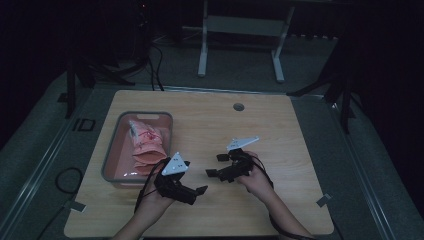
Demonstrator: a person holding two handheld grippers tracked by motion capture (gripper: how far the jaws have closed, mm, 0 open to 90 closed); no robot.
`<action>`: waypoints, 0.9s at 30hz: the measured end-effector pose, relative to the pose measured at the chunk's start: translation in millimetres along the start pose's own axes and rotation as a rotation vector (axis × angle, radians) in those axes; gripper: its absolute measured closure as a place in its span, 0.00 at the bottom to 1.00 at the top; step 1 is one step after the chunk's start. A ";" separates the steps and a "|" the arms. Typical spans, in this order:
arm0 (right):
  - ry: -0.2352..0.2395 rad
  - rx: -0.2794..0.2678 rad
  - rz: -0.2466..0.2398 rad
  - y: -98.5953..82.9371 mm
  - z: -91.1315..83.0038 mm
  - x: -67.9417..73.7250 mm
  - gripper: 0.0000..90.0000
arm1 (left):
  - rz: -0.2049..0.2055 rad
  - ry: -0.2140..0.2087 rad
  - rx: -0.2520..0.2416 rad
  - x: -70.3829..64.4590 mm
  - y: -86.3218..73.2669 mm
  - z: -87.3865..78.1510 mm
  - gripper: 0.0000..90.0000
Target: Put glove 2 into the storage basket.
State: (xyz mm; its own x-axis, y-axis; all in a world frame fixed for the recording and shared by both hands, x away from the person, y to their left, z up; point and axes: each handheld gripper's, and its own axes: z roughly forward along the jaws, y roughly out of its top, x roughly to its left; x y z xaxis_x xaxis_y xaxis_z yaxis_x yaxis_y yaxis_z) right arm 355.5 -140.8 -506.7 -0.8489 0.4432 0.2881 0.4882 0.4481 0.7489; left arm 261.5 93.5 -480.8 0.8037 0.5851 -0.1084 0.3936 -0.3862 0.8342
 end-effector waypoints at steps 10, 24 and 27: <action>-0.019 -0.001 0.016 -28.8 -12.8 -11.0 0.16 | 0.034 -0.024 0.056 -6.0 -12.7 26.1 0.03; -0.092 -0.026 0.005 -57.1 -35.6 -20.8 0.16 | 0.018 -0.113 0.030 -12.8 -23.5 50.0 0.03; -0.096 -0.026 0.012 -64.4 -38.4 -21.3 0.16 | 0.021 -0.116 0.038 -13.4 -24.8 52.6 0.03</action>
State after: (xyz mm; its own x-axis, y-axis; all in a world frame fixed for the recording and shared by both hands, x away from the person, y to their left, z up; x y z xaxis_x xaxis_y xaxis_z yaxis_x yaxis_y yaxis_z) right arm 334.3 -208.9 -538.1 -0.8188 0.5216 0.2396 0.4918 0.4223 0.7614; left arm 264.4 57.7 -528.5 0.8571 0.4914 -0.1547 0.3913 -0.4256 0.8159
